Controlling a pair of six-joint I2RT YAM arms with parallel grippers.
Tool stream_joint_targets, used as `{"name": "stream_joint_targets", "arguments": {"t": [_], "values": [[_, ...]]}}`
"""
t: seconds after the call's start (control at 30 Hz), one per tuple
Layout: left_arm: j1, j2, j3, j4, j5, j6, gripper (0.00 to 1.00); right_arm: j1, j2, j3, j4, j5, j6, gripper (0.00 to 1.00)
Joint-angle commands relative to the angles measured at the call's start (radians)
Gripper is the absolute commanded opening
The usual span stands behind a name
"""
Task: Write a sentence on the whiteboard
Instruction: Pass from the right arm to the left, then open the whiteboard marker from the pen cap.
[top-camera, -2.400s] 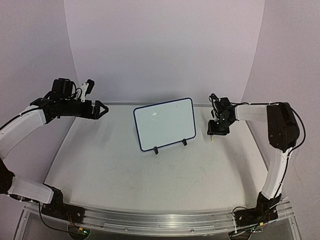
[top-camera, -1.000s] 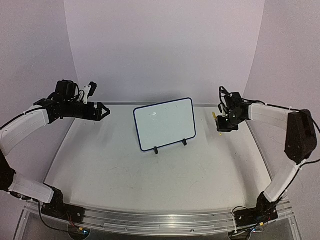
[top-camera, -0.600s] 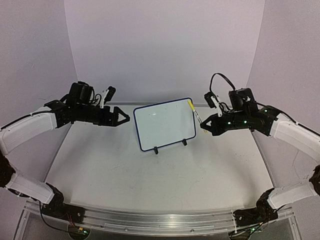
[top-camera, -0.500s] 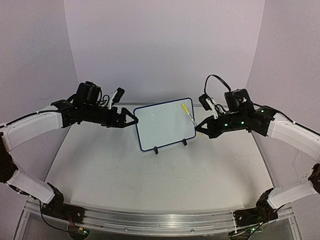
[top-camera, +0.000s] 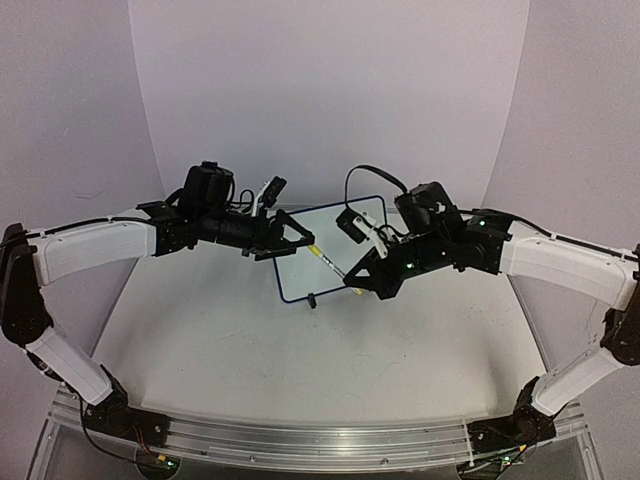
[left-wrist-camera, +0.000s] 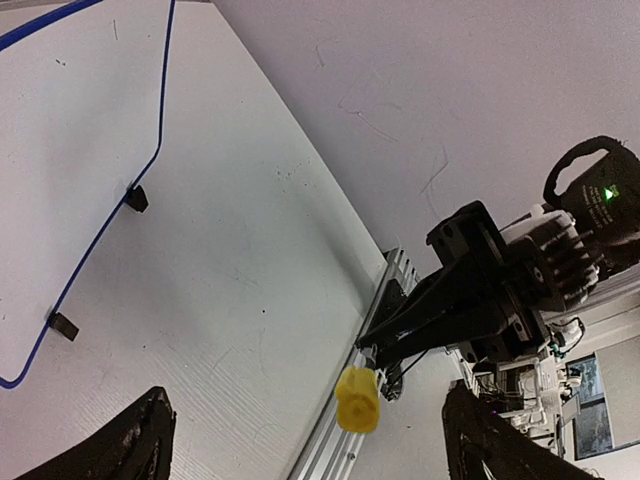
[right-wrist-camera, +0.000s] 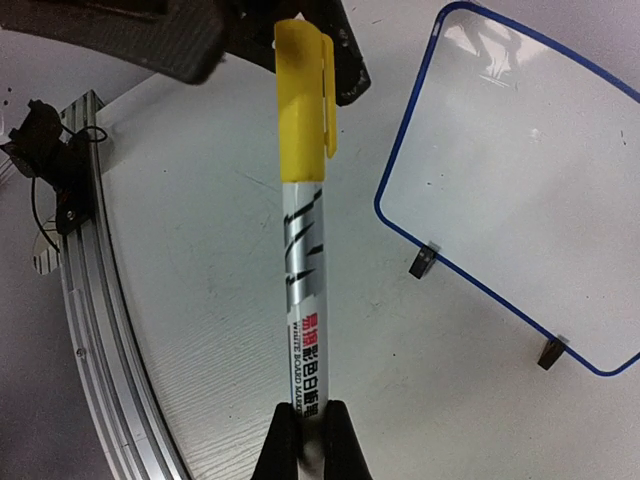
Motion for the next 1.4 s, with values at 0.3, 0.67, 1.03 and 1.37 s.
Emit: {"name": "stream_joint_targets", "arguments": {"t": [0.3, 0.67, 1.03, 1.37], "values": [[0.002, 0.036, 0.011, 0.084, 0.083, -0.089, 0.42, 0.041, 0.035, 0.077, -0.009, 0.065, -0.055, 0.0], [0.002, 0.026, -0.03, 0.114, 0.08, -0.129, 0.0, 0.041, 0.024, 0.059, 0.039, 0.091, -0.018, 0.01], [0.013, -0.15, -0.26, 0.418, -0.137, -0.232, 0.0, 0.009, -0.051, -0.136, 0.416, -0.024, 0.279, 0.82], [0.022, -0.204, -0.466, 0.822, -0.199, -0.313, 0.0, -0.025, -0.094, -0.349, 0.941, -0.105, 0.6, 0.98]]}}
